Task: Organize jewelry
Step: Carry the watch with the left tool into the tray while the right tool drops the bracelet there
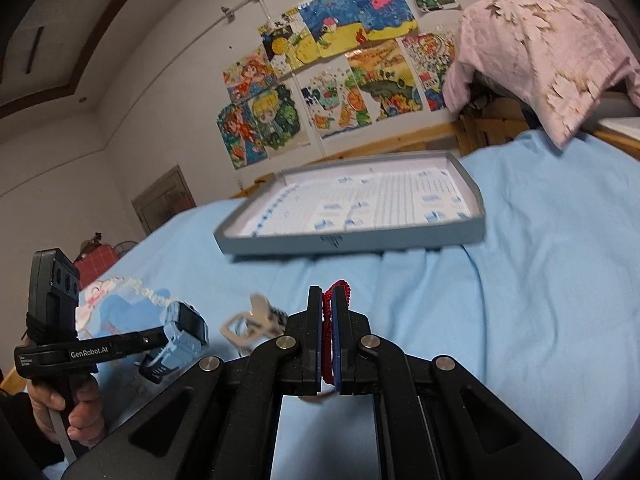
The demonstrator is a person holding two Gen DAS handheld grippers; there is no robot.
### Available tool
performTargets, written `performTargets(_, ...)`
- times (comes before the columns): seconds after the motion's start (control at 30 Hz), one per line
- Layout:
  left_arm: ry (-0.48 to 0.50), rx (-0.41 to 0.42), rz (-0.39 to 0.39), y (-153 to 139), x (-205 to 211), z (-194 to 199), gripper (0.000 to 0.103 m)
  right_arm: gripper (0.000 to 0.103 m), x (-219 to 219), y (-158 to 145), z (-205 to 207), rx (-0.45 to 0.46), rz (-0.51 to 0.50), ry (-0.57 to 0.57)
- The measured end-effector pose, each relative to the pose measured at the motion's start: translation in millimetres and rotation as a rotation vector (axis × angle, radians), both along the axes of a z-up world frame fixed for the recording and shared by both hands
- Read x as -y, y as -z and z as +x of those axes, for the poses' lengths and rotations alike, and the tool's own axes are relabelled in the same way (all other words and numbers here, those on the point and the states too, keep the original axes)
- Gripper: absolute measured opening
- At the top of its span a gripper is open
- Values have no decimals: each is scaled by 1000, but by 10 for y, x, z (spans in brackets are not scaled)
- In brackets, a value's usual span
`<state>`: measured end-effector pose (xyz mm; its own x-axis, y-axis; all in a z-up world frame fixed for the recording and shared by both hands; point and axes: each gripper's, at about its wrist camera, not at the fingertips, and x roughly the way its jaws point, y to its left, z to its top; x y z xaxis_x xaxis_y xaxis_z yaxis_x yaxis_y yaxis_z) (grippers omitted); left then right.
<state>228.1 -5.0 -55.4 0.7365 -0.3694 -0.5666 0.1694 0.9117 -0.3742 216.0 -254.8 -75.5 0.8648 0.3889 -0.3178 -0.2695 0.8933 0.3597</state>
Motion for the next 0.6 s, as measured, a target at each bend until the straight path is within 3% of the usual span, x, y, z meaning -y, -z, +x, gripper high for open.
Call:
performTargets(0.3,-67,71,16,-459,39,622,5,4,-153,-399,462,63,-24,-3)
performTargets(0.6,-123,59,44,-466,-12,1384,5,4,-366,-466,1217,54,-52,8)
